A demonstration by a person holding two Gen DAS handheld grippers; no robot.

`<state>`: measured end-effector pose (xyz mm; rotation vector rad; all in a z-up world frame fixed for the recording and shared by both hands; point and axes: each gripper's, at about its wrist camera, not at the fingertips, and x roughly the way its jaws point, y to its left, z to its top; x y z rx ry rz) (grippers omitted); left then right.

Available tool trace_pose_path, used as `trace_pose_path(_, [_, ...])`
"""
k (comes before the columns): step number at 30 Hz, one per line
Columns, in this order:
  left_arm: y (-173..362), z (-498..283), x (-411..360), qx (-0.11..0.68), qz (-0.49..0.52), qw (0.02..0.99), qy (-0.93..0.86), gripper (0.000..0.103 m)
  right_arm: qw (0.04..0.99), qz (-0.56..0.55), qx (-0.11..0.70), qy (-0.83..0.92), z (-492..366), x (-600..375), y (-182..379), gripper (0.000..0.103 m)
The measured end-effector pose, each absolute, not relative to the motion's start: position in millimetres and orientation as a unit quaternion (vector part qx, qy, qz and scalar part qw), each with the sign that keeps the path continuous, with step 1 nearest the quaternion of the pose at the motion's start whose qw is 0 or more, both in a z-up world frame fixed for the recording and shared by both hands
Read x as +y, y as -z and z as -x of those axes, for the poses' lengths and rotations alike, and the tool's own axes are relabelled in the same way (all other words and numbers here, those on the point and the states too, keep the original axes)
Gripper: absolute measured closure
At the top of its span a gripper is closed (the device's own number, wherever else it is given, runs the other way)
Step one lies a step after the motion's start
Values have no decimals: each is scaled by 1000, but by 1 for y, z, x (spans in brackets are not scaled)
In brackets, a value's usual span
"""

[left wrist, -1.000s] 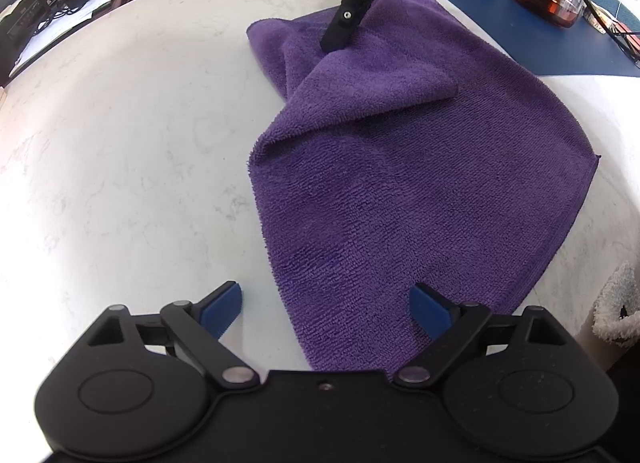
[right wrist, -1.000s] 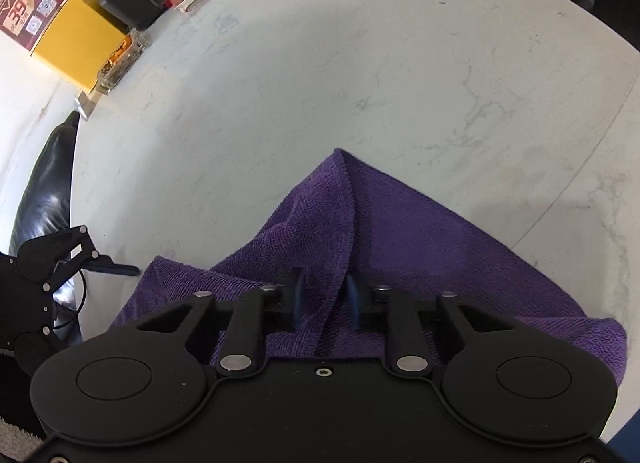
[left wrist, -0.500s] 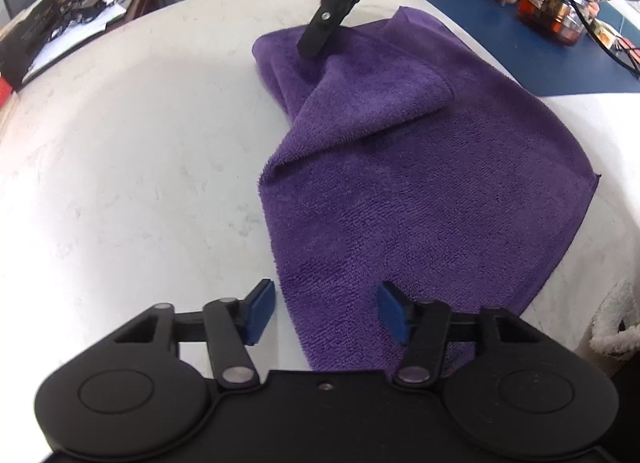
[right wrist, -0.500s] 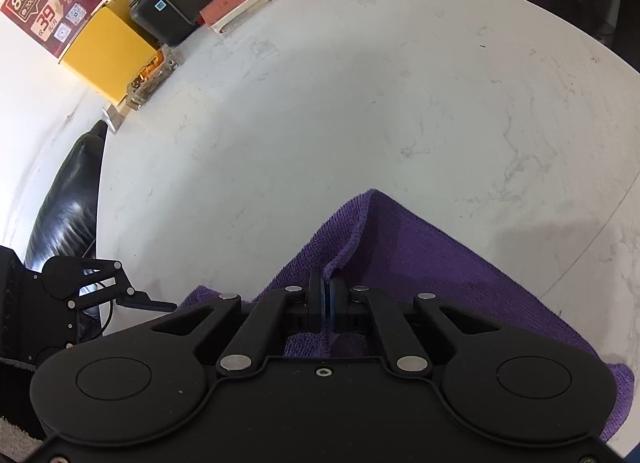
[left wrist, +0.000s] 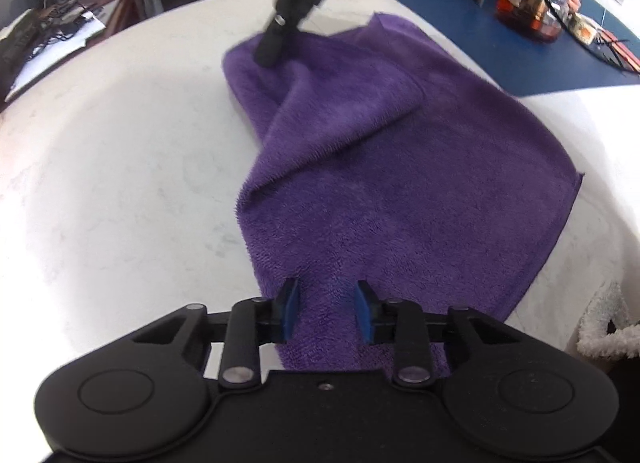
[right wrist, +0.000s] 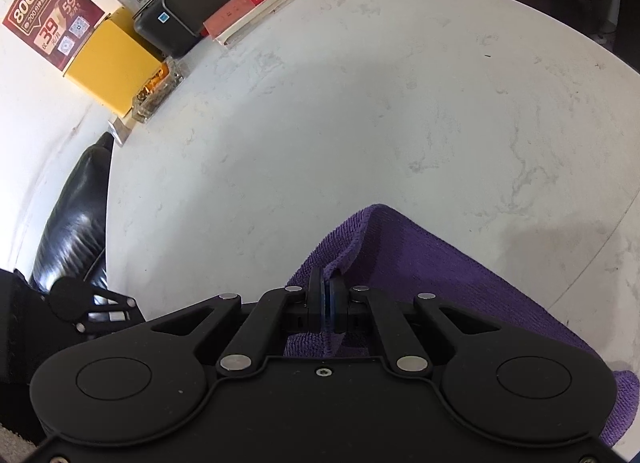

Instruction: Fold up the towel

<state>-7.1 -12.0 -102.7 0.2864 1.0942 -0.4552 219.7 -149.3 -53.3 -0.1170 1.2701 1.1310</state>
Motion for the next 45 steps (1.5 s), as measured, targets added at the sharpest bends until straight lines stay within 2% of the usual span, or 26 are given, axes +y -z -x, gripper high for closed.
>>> trace_pose_path(13, [103,3,-14,521,-142,812,221,74,632,-70,566,-525,-255,-116,50,101])
trace_pose_path(27, [105,2,-19,522,-142,810,226,74,626,-52,591,-506,-257,-71,97,98])
trace_pose_path(30, [105,3,-19,522,-142,810,227,73,627,-48,590,-506,-257,-71,96,88])
trace_pose_path(33, [105,4,-18,522,-142,809,228,73,637,-41,579,-506,-257,-75,83,70])
trace_pose_path(34, [104,5,-17,522,-142,809,228,73,641,-40,575,-507,-257,-77,79,60])
trace_pose_path(40, [105,5,-18,521,-142,810,228,73,667,-28,538,-514,-259,-94,40,58])
trace_pose_path(45, [106,7,-19,516,-144,814,225,73,678,116,505,-521,-220,-100,25,58])
